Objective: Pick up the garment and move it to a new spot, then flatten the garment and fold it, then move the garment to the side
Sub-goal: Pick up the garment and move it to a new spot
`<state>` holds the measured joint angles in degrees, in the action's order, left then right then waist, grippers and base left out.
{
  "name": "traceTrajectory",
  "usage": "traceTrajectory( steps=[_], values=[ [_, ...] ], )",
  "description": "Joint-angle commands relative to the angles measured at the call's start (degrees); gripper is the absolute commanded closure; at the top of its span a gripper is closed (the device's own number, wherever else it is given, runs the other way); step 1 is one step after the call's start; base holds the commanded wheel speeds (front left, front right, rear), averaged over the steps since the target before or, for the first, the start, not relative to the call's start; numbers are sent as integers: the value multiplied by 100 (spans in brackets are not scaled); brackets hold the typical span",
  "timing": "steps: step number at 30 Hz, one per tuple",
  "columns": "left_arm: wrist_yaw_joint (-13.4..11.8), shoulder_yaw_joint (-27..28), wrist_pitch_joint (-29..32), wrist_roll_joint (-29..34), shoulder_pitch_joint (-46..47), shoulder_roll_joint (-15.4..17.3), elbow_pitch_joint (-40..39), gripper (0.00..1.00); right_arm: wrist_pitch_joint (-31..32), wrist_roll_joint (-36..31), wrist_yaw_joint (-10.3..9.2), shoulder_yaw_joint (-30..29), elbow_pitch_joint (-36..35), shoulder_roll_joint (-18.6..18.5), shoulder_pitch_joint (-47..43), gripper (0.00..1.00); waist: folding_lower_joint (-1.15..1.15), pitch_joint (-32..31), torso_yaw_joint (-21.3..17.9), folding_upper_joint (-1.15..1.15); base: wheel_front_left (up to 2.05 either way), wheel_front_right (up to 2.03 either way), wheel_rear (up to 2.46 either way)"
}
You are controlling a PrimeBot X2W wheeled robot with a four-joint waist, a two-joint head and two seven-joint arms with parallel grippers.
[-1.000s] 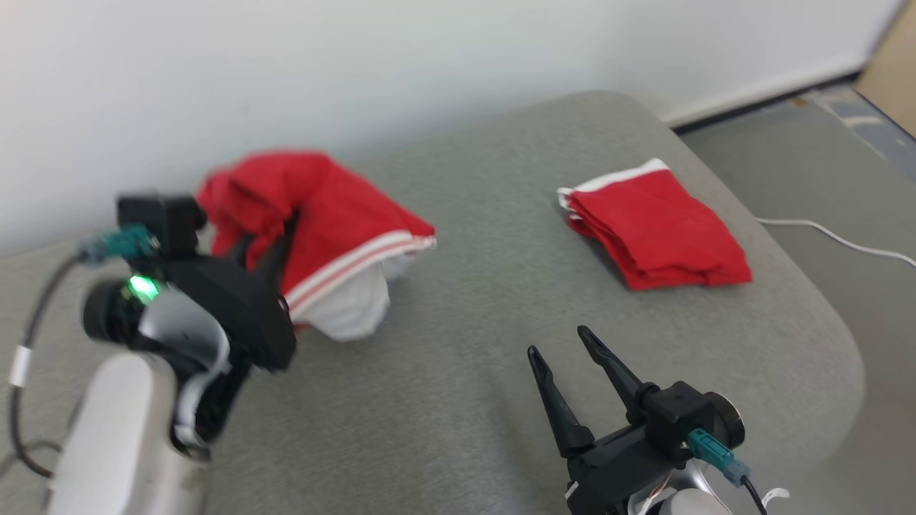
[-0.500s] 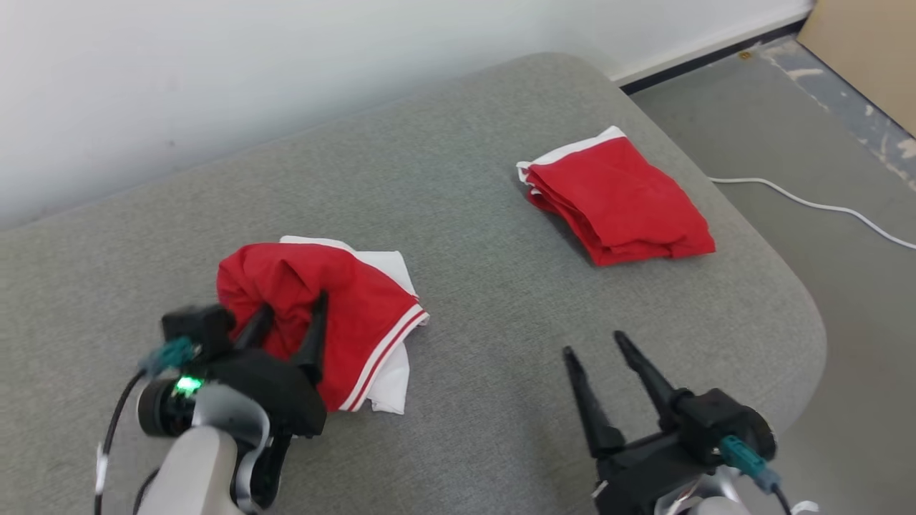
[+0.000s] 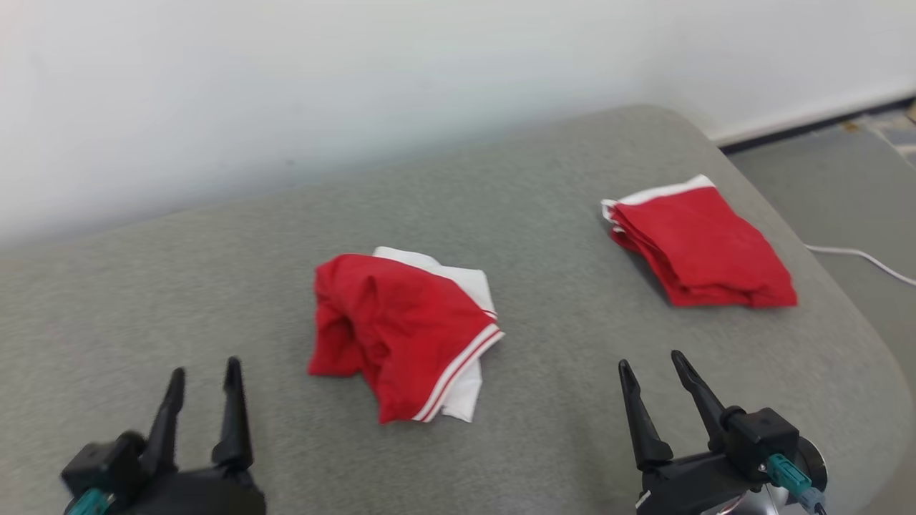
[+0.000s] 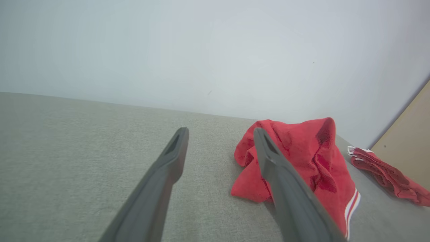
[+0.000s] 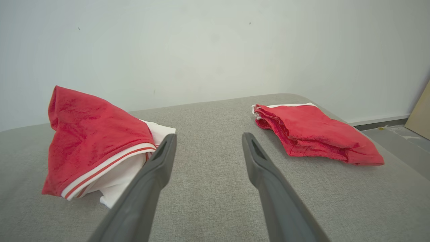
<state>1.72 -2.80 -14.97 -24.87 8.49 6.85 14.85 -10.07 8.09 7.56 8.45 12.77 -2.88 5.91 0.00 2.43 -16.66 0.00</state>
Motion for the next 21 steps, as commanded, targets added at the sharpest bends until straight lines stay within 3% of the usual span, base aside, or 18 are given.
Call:
traceTrajectory(
  steps=[1, 12, 21],
  values=[
    [-45, 135, -22, 207, -274, 33, -251, 0, 20, -49, -17, -69, 9, -1, -103, 0, 0, -317, 445, 0, 0, 0, 0],
    [-76, 640, -16, 765, -1390, -192, -896, 0, 17, -216, -17, -544, 329, -1, -413, 0, 0, -544, 1079, 0, 0, 0, 0],
    [24, 731, -17, 1020, -1594, -244, -898, 0, -62, -50, -17, -518, 492, -1, -574, 0, 0, -578, 1237, 0, 0, 0, 0]
  ],
)
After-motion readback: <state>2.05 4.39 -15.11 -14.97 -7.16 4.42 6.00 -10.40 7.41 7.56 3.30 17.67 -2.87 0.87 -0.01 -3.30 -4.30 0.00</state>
